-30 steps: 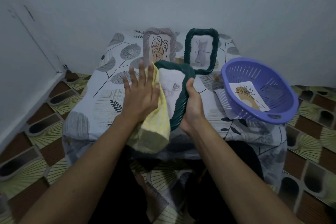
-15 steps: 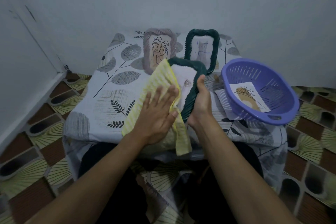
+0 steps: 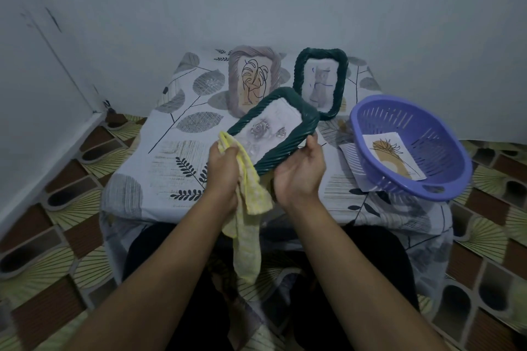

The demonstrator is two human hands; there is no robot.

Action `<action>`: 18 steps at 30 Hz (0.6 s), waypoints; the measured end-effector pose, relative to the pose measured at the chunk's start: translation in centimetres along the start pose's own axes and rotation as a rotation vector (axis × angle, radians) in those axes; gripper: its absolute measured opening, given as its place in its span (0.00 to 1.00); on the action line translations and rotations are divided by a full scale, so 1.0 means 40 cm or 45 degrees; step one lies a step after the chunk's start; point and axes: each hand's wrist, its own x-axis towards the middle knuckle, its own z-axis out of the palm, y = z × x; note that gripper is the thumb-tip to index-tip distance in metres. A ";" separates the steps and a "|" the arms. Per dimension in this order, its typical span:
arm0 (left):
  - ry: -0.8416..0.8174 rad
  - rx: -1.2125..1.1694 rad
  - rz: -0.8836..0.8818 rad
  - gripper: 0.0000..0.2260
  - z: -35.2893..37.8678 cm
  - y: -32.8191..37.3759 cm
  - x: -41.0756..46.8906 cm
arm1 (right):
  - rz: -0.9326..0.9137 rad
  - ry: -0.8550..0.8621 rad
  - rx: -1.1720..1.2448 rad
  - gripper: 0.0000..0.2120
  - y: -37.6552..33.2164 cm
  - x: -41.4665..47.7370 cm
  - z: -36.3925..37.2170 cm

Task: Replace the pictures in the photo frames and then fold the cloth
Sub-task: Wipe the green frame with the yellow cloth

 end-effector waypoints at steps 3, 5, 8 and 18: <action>0.012 -0.047 0.079 0.16 -0.038 0.019 0.027 | 0.180 -0.019 -0.034 0.24 -0.050 0.002 -0.022; -0.005 -0.009 0.102 0.21 -0.065 0.032 0.046 | 0.339 -0.046 -0.123 0.34 -0.076 0.005 -0.033; -0.081 0.127 0.193 0.25 -0.092 0.050 0.052 | 0.516 -0.162 -0.261 0.39 -0.112 0.010 -0.023; -0.144 0.927 0.528 0.24 -0.088 0.031 0.048 | 0.373 0.118 -0.591 0.28 -0.080 0.035 -0.017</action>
